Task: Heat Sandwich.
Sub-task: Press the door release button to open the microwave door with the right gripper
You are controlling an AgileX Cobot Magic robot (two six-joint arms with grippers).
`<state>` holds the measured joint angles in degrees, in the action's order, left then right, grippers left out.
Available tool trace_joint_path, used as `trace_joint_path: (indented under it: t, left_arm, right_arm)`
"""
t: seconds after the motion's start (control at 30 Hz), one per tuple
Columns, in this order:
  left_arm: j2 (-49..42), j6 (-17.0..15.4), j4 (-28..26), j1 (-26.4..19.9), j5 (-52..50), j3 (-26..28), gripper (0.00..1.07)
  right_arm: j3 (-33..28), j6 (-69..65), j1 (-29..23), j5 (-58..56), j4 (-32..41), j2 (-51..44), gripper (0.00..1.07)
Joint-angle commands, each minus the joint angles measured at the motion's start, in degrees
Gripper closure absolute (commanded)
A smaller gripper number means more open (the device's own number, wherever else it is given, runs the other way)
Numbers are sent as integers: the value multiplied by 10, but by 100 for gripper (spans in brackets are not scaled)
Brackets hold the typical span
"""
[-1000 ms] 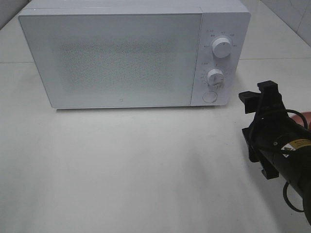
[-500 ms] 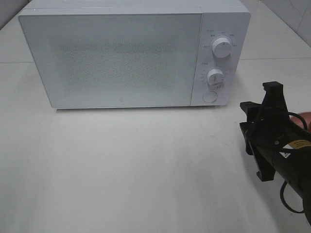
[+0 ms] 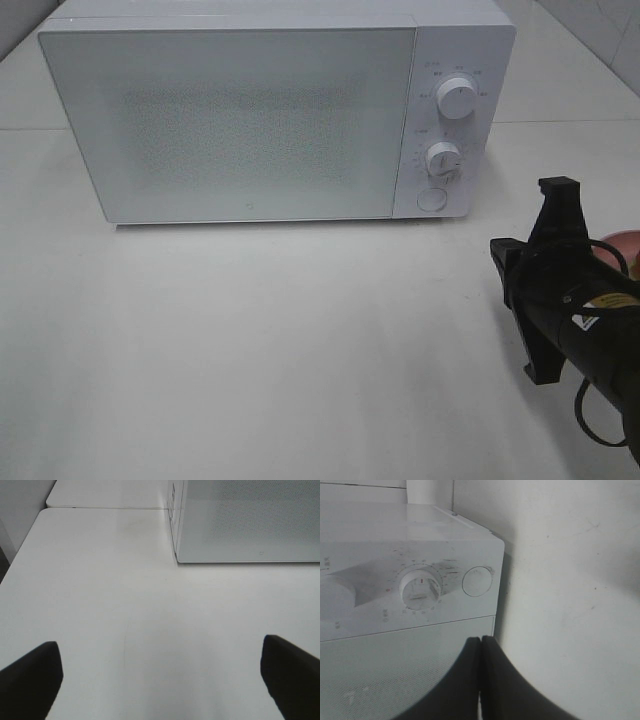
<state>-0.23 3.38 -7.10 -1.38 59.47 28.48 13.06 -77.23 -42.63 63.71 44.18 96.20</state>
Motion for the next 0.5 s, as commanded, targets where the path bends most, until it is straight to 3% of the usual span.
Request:
trace_joint_path:
  t: [0.03, 0.5]
  left_arm:
    - [-17, 0, -1, -2, -2, -1, 3]
    - [-17, 0, -1, -2, -2, -1, 3]
  right_arm:
    - [3, -25, 0, -6, -2, 18, 107]
    - [23, -85, 0, 7, -21, 81, 106]
